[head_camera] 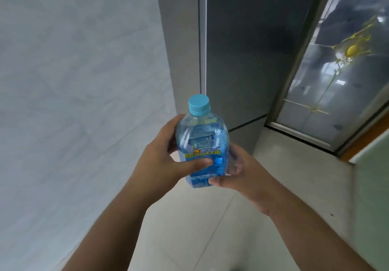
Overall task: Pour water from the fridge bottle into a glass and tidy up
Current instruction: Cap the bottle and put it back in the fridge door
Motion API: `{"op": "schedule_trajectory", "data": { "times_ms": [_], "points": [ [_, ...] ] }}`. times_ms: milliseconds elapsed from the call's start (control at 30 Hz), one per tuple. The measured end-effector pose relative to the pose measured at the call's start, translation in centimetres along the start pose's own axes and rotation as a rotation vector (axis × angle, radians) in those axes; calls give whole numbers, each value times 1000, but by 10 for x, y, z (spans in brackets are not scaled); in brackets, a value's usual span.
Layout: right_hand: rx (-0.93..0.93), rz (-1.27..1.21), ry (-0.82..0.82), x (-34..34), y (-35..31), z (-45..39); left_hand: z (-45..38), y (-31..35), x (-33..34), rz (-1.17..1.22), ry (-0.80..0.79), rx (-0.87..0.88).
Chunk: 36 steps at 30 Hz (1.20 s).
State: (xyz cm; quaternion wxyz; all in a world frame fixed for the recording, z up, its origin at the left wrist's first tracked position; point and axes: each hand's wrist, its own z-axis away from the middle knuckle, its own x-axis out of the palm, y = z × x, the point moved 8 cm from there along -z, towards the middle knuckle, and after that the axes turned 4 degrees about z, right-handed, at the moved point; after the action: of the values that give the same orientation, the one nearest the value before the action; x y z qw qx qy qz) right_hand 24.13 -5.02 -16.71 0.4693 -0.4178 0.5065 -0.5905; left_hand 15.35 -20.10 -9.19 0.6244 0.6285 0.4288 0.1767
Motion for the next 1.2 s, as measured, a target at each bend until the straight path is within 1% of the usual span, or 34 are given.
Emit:
{"op": "schedule_trajectory", "data": {
  "times_ms": [100,267,333,400,533,567,600,633,700,733,800,900,1000,1033,1200],
  "points": [
    [-15,48,-47,-10,-22,-50,-44,-7,-11,51,38,0],
    [23,151,-87,-20,-36,-137,-120,-30,-35,137,59,21],
    [13,182,-85,-22,-43,-177,-156,-43,-49,174,92,15],
    [9,284,-69,-25,-51,-215,-193,-54,-63,187,105,3],
    [26,377,-43,-30,-82,-280,-268,-58,-95,190,89,38],
    [10,438,-54,-29,-95,-294,-284,-57,-102,182,89,55],
    [-20,560,-48,-31,-108,-308,-300,-55,-108,165,84,77],
    [-67,751,-16,-36,-122,-322,-315,-53,-112,143,75,100],
    [-155,1288,98,-46,-150,-348,-343,-54,-123,111,74,121],
    [-177,1508,178,-50,-163,-360,-355,-57,-128,106,84,120],
    [-265,1769,300,-49,-181,-381,-375,-61,-138,96,103,105],
    [-459,1932,330,-46,-191,-415,-400,-68,-145,91,109,88],
    [-446,2144,304,-61,-183,-436,-418,-73,-145,114,106,77],
    [-444,2185,318,-64,-180,-437,-424,-75,-144,110,100,78],
    [-460,2187,414,-69,-157,-427,-438,-83,-134,145,58,68]
  ]
}}
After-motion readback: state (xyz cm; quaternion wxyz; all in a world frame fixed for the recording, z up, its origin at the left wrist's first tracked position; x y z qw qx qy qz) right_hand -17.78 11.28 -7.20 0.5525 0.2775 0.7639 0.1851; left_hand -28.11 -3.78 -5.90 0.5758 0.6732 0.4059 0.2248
